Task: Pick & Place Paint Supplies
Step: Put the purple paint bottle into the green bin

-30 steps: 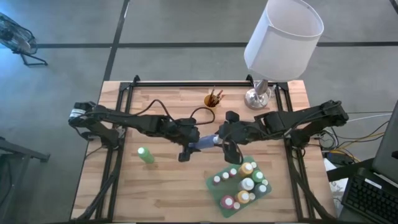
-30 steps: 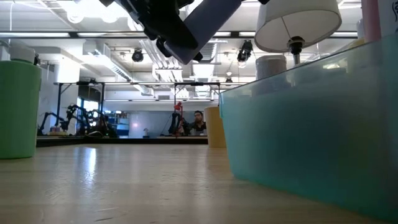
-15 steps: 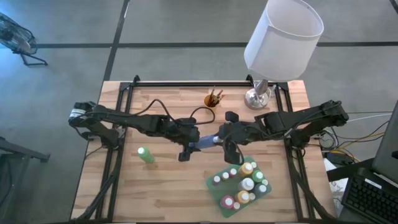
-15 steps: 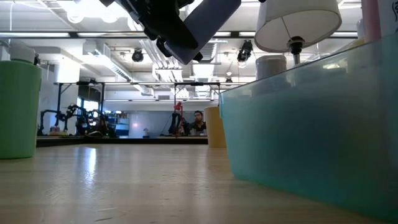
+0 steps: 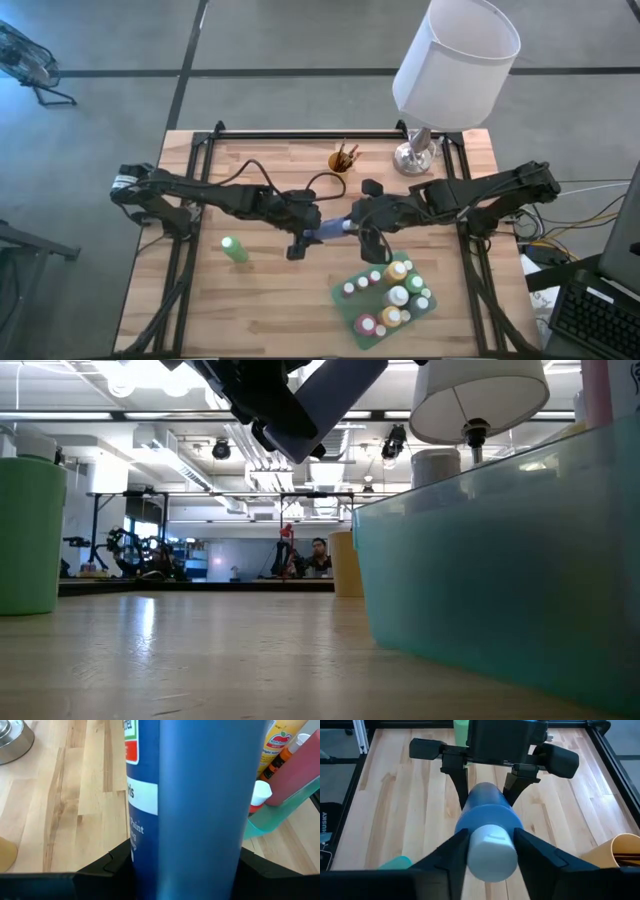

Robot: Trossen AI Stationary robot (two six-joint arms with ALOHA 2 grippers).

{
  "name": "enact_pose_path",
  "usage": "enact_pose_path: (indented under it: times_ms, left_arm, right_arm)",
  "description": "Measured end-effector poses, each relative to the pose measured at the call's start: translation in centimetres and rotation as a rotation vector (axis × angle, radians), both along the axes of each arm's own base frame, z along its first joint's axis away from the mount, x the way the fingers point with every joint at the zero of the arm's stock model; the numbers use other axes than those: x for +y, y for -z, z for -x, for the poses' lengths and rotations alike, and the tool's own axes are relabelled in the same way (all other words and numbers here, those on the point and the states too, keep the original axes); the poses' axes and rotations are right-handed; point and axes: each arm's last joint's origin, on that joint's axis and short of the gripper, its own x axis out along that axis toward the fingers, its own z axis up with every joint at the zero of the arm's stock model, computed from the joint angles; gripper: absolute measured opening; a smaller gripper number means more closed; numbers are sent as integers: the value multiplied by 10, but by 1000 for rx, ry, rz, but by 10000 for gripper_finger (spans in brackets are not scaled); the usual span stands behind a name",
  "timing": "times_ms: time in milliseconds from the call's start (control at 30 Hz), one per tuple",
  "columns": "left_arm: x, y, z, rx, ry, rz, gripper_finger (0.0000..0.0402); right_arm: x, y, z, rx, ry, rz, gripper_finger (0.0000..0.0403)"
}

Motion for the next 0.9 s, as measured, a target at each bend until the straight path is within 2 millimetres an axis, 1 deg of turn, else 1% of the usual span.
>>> enact_pose_path:
  times_ms: [67, 167, 467, 600, 733, 900]
  left_arm:
    - [0, 0, 0, 0, 1, 0, 217]
    - [0, 0, 0, 0, 1, 0, 217]
    - [0, 0, 0, 4, -5, 1, 217]
    - [0, 1, 0, 6, -6, 0, 217]
    - [0, 1, 0, 6, -5, 1, 217]
    - [0, 1, 0, 6, -5, 0, 217]
  right_arm:
    - [0, 0, 0, 0, 4, -1, 168]
    - [0, 0, 0, -1, 6, -1, 171]
    - [0, 1, 1, 10, 3, 3, 114]
    - [0, 2, 1, 21, 7, 2, 117]
    - [0, 2, 1, 24, 9, 2, 138]
    - [0, 2, 2, 26, 9, 2, 113]
